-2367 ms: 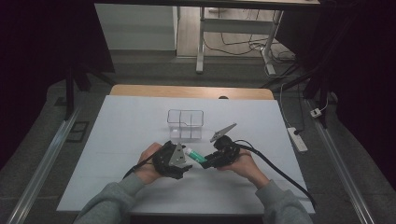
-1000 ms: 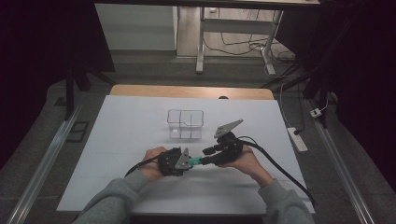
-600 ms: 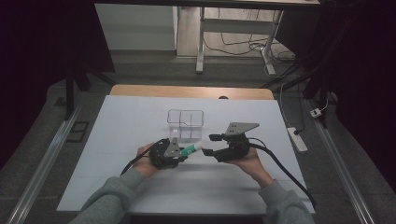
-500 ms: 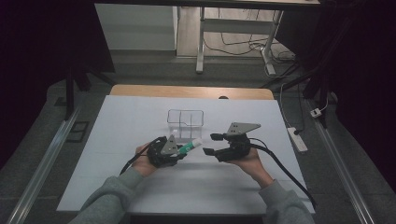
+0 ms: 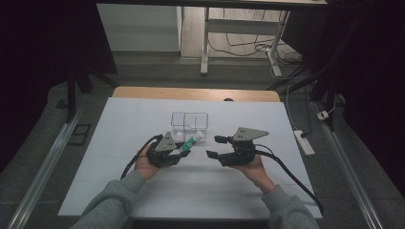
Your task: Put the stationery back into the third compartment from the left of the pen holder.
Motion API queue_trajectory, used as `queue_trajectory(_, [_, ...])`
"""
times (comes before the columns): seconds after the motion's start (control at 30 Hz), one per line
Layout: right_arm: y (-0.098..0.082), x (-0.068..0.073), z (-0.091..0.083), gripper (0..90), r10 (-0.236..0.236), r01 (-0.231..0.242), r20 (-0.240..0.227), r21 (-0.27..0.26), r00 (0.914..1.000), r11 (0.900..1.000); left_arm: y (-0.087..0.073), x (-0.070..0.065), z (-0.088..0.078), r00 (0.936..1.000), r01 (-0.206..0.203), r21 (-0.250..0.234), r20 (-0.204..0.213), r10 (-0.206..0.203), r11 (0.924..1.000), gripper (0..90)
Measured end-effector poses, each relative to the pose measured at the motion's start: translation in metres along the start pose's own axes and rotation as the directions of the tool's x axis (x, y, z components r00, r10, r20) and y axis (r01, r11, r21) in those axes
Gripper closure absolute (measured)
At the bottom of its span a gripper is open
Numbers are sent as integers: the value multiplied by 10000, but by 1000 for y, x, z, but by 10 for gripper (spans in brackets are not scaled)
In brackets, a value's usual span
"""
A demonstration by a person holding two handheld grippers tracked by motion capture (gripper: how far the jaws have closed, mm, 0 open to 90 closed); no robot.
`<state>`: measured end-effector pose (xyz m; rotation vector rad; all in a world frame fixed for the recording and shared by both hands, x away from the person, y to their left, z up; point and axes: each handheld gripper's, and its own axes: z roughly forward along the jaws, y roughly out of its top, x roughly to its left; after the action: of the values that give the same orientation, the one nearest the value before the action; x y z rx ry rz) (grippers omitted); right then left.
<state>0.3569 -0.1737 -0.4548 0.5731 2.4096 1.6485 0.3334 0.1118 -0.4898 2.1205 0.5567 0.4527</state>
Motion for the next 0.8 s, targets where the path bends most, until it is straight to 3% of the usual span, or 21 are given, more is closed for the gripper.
queue_trajectory(0.17, [-4, 2, 7, 311, 272, -267, 250, -187, 9993, 9995, 3, -6, 4, 9998, -168, -80, 137, 169, 9998, 650])
queue_trajectory(0.33, [-5, 5, 12, 332, 491, -484, 98, -629, 9987, 9968, 6, -12, 8, 9990, -335, -59, 297, 336, 9994, 650])
queue_trajectory(0.6, [-6, 9, 16, 469, 489, -477, 123, -875, 9987, 9950, 6, -20, 17, 9973, -612, 220, 424, 603, 9979, 650])
queue_trajectory(0.67, [-6, 9, 17, 543, 500, -481, 183, -930, 9986, 9945, 6, -21, 19, 9965, -771, 336, 341, 760, 9965, 650])
queue_trajectory(0.8, [-6, 8, 17, 589, 677, -676, -23, -967, 9977, 9930, 5, -23, 22, 9949, -1000, 591, 169, 991, 9932, 649])
